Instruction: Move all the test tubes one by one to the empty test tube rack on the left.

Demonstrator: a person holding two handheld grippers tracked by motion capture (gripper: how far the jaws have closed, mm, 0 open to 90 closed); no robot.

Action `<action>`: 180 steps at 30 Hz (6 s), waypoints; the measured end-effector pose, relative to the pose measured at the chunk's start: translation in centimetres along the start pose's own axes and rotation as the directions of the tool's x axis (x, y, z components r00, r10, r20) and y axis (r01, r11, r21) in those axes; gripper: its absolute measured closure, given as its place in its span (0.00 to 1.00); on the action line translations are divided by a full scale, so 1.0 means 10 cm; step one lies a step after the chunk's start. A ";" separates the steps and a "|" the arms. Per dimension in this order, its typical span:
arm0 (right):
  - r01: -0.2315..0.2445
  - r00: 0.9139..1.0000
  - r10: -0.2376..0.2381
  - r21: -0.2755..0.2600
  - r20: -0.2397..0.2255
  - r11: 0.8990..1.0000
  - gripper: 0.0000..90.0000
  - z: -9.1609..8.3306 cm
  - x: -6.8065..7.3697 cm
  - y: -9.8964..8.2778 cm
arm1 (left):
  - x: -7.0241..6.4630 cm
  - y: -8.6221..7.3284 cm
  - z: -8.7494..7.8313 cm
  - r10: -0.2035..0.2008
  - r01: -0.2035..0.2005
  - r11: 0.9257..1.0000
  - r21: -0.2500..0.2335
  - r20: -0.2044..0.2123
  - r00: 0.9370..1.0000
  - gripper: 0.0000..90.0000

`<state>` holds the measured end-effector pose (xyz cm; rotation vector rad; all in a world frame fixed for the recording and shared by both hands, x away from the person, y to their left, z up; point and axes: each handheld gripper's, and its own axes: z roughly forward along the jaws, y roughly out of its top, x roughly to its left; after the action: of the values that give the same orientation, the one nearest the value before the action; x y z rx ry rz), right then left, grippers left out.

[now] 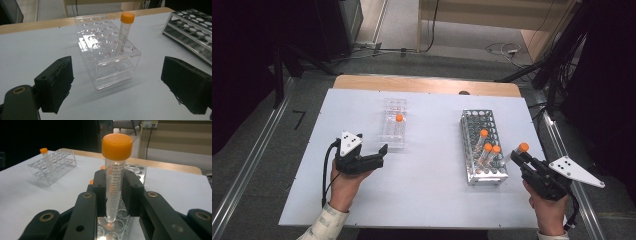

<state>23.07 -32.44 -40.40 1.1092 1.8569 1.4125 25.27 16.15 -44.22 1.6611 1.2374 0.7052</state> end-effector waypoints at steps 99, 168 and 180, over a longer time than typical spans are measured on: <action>0.247 0.888 -0.159 0.156 -0.432 0.956 0.80 1.33 1.72 -0.17 | -0.82 0.05 -0.04 0.148 -0.136 0.989 -0.060 0.381 0.913 0.75; 0.103 0.955 -0.034 0.223 -0.296 0.969 0.20 0.26 0.69 -0.42 | 0.09 0.79 0.25 0.017 -0.009 0.997 -0.075 0.114 0.993 0.78; 0.084 0.960 -0.021 0.218 -0.280 0.972 0.20 0.21 0.62 -0.43 | 0.11 0.89 0.44 0.022 -0.015 0.996 -0.084 0.081 0.996 0.78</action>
<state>20.40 -26.56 -44.79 0.9981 2.2773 1.4080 33.06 15.04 -38.02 1.6191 1.1213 0.6842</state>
